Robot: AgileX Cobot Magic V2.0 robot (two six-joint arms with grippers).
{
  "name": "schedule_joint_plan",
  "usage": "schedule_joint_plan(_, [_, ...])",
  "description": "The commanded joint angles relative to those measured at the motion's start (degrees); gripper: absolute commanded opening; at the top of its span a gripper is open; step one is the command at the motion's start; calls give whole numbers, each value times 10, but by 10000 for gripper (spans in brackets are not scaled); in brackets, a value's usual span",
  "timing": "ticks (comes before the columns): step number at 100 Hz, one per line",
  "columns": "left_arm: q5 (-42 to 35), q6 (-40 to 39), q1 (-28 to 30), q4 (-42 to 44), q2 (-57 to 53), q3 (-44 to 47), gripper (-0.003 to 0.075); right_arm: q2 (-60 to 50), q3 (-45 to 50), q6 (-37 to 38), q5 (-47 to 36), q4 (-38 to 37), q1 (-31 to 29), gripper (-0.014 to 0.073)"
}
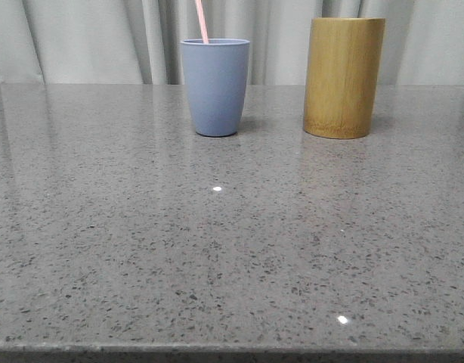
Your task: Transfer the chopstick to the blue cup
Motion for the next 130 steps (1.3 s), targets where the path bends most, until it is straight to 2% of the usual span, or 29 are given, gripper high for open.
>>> schedule_joint_plan(1, [-61, -6, 0, 2, -28, 9, -19, -29, 4, 1, -49, -7, -3, -106])
schedule_joint_plan(47, [-128, -6, 0, 2, -182, 123, -19, -174, 104, 1, -49, -8, -3, -106])
schedule_joint_plan(130, [-125, -6, 0, 2, -188, 126, -19, -177, 104, 1, -48, -8, -3, -106])
